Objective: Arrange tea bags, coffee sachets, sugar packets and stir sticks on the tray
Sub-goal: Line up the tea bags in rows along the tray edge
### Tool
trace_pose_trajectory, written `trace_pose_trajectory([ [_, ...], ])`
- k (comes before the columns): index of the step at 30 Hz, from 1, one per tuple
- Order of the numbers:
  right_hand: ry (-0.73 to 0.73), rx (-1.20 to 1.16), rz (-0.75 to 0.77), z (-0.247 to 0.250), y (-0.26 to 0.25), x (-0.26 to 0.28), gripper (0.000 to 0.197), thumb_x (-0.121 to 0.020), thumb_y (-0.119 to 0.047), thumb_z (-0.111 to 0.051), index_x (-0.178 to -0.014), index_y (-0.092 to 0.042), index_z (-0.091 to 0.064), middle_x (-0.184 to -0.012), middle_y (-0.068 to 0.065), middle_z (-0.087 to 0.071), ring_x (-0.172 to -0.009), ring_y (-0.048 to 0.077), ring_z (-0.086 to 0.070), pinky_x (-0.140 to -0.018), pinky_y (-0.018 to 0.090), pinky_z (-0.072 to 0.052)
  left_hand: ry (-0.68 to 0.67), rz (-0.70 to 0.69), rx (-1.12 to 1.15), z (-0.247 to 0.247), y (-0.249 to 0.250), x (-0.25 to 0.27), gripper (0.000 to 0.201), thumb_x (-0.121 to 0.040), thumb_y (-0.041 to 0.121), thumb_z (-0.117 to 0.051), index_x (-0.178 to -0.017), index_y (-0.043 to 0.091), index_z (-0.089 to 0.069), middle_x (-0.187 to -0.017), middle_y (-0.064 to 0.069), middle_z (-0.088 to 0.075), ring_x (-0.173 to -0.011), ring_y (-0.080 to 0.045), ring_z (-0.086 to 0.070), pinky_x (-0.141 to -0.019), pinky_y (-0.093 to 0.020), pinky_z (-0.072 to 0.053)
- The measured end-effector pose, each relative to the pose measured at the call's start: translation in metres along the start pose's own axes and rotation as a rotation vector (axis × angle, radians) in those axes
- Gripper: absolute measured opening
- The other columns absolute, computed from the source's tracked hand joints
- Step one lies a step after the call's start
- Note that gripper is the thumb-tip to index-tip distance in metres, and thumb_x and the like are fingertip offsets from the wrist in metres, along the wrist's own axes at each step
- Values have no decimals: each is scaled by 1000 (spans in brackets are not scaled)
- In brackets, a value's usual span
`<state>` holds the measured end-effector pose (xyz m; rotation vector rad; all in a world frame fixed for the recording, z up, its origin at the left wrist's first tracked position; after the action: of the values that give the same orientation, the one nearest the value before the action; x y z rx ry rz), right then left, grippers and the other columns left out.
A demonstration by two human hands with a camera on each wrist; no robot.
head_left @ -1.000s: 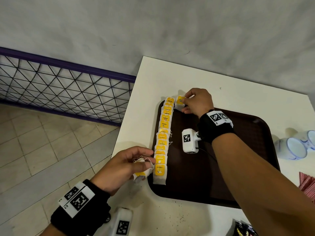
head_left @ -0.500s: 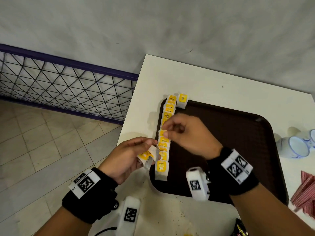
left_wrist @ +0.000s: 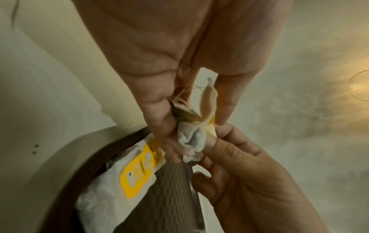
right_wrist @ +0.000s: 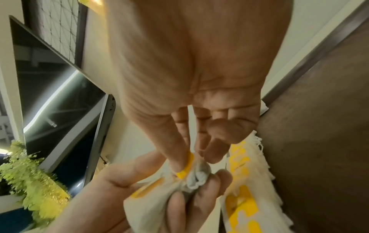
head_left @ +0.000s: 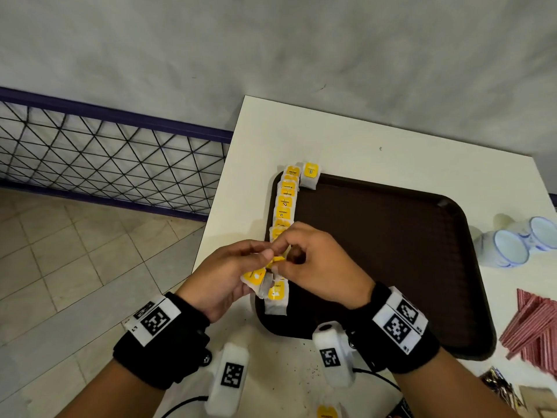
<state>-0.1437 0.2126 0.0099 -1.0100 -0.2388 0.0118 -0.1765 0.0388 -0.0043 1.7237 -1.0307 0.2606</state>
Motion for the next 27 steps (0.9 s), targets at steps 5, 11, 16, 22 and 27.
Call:
trace_pose_trajectory([
  [5,52,-165,-16,8,5,-1,14,-83,-8,-77,-91,-13,-67,-90,3,-66,-74,30,-65,-70,42,-56,-5,-34,-54,-1,2,1,26,-89,3,-67,-114,5,-71,-110,-20,-74,-91,-26,-75,-71,-31,-62],
  [11,-153,-149,4,5,6,-5,40,-84,-9,-75,-120,-28,-69,-107,4,-61,-99,23,-66,-88,48,-56,9,-61,-129,-3,2,1,22,-92,16,-67,-112,7,-67,-95,-7,-75,-84,-20,-73,-66,-29,-58],
  [16,-154,-244,-75,10,1,-4,19,-86,-3,-74,-103,-11,-70,-98,13,-66,-76,12,-66,-61,21,-52,-3,-52,-148,-4,4,2,18,-92,15,-65,-110,11,-69,-88,-7,-75,-77,-17,-72,-59,-24,-55],
  [22,-74,-337,-113,18,4,-3,19,-81,-7,-80,-92,-1,-65,-85,15,-68,-55,16,-57,-50,29,-47,10,-64,-184,0,4,1,22,-92,2,-65,-113,6,-69,-86,-11,-71,-69,-18,-66,-58,-30,-46],
  [27,22,-394,-94,28,3,-2,15,-80,-4,-79,-86,1,-66,-88,24,-70,-62,25,-58,-48,26,-43,20,-61,-177,0,3,1,19,-95,2,-60,-111,6,-70,-91,-14,-75,-68,-20,-65,-54,-27,-46],
])
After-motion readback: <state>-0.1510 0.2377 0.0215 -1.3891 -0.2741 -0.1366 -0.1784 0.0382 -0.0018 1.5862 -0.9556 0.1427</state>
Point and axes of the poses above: each hand's wrist, its own x-axis away from the middle knuckle, its own z-axis out of the back of the hand, y = z × x, the point moved 1 cm from there along -x, towards the middle knuckle
